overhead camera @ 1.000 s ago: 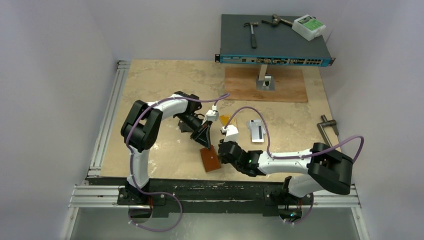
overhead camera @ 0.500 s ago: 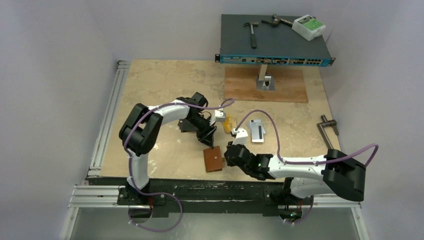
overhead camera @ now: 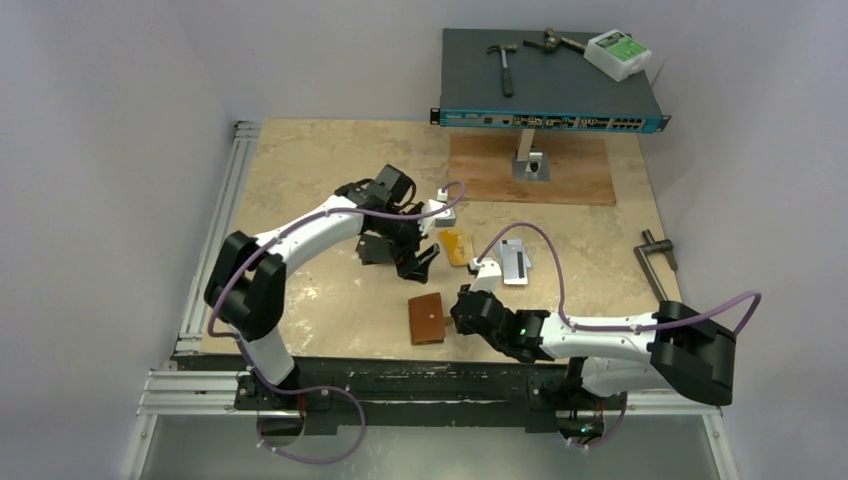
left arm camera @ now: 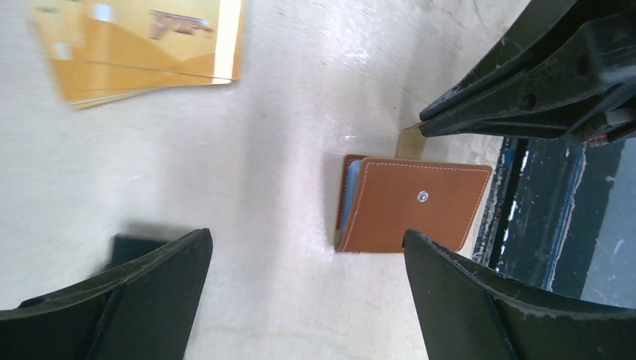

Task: Put the credit cards into the card holder
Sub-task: Close the card holder at the center of the board.

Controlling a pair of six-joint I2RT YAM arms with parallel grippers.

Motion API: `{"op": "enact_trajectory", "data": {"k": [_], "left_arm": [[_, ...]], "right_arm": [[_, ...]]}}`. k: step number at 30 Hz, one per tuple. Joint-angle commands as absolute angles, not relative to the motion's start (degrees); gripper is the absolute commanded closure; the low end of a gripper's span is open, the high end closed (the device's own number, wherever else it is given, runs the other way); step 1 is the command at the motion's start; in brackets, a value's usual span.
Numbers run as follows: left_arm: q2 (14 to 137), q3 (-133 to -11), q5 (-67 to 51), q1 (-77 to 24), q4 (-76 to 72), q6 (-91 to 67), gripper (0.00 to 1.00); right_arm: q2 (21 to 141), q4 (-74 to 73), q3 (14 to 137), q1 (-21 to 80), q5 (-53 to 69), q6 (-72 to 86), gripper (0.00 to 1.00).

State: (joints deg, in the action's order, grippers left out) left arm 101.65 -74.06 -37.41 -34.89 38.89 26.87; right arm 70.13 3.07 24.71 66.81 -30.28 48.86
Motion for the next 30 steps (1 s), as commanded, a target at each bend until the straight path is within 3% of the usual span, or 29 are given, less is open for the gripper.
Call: {"op": "enact_trajectory", "data": {"k": [1, 4, 8, 11, 16, 17, 21, 24, 30], "left_arm": [[93.39, -81.05, -25.81, -34.77, 45.42, 24.68, 0.0], [86.91, -82.12, -18.47, -34.73, 45.49, 29.65, 0.0], [83.64, -73.91, -3.32, -32.41, 32.55, 27.98, 0.0], [87.04, -78.69, -17.93, -26.84, 44.31, 29.58, 0.0], [79.71, -63.05, -6.15, -38.08, 29.75, 36.12, 0.02], [78.58, -61.06, -6.98, -40.28, 28.68, 36.18, 0.07], [80.89, -56.95, -9.9, -45.79, 26.6, 31.8, 0.43], [81.07, -54.61, -12.02, -48.87, 24.74, 31.34, 0.52], [83.09, -52.73, -23.96, -49.7, 21.94, 29.52, 0.56]], "right_arm": [[68.16, 2.52, 24.11, 66.9, -30.42, 50.84, 1.0], [66.71, 1.98, 23.42, 66.94, -30.74, 51.9, 1.0], [63.38, 2.56, 21.46, 66.89, -30.98, 53.66, 1.0], [60.42, 1.84, 20.95, 66.84, -30.53, 53.66, 1.0], [58.76, 0.15, 21.47, 66.84, -30.12, 52.84, 1.0], [58.98, 0.1, 21.96, 66.83, -30.0, 52.79, 1.0], [62.08, -3.23, 23.37, 66.82, -29.67, 54.76, 1.0], [64.73, -3.79, 23.5, 66.84, -28.04, 55.84, 1.0], [63.59, -4.02, 22.42, 66.56, -28.47, 58.86, 1.0]]}}
